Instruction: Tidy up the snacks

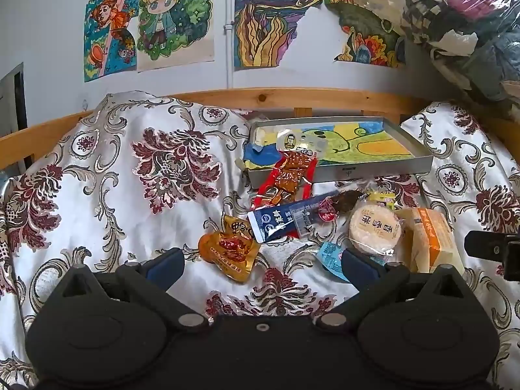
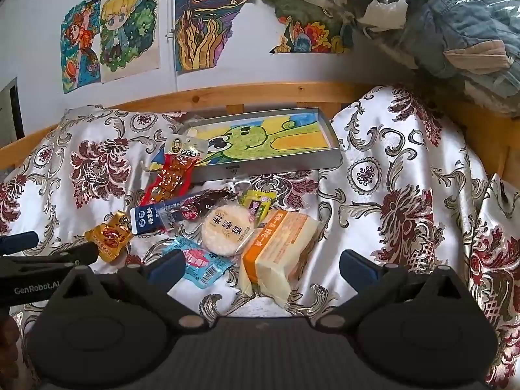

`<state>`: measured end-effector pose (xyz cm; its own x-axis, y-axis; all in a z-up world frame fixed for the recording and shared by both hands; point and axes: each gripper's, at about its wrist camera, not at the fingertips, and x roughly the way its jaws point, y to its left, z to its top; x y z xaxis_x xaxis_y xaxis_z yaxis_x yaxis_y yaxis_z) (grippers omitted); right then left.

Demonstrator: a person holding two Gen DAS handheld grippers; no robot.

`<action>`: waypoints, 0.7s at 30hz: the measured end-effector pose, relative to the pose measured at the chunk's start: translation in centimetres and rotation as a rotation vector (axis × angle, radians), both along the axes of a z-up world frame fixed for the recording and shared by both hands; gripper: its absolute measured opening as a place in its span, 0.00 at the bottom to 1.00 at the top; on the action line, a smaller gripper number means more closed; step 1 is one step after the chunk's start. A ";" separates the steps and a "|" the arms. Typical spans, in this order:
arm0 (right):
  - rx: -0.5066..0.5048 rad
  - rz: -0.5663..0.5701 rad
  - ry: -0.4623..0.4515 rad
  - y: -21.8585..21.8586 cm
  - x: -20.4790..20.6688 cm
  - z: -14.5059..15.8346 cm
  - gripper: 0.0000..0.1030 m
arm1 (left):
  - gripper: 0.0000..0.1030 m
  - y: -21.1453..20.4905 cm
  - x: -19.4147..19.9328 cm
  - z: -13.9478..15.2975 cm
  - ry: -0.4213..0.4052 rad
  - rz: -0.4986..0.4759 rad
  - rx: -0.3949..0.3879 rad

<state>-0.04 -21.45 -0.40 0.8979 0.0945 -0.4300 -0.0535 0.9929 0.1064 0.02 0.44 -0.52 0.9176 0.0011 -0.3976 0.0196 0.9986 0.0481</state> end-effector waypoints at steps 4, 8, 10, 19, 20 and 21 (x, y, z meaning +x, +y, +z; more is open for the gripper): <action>0.004 -0.001 0.000 -0.1 0.0 0.0 1.00 | 0.99 0.0 -0.1 0.3 0.000 0.004 -0.004; 0.004 0.004 -0.005 0.0 -0.1 0.1 1.00 | 0.99 -0.1 -0.1 0.5 -0.001 0.006 -0.003; 0.003 0.006 -0.008 0.0 -0.1 0.1 1.00 | 0.99 0.0 -0.1 0.6 -0.001 0.007 -0.004; 0.005 0.010 -0.011 0.0 -0.2 0.1 1.00 | 0.99 -0.1 -0.2 0.6 0.003 0.007 -0.002; 0.005 0.010 -0.011 0.0 -0.2 0.1 1.00 | 0.99 -0.1 -0.2 0.6 0.003 0.006 -0.003; 0.005 0.009 -0.010 0.0 -0.2 0.1 1.00 | 0.99 -0.1 -0.2 0.6 0.004 0.006 -0.003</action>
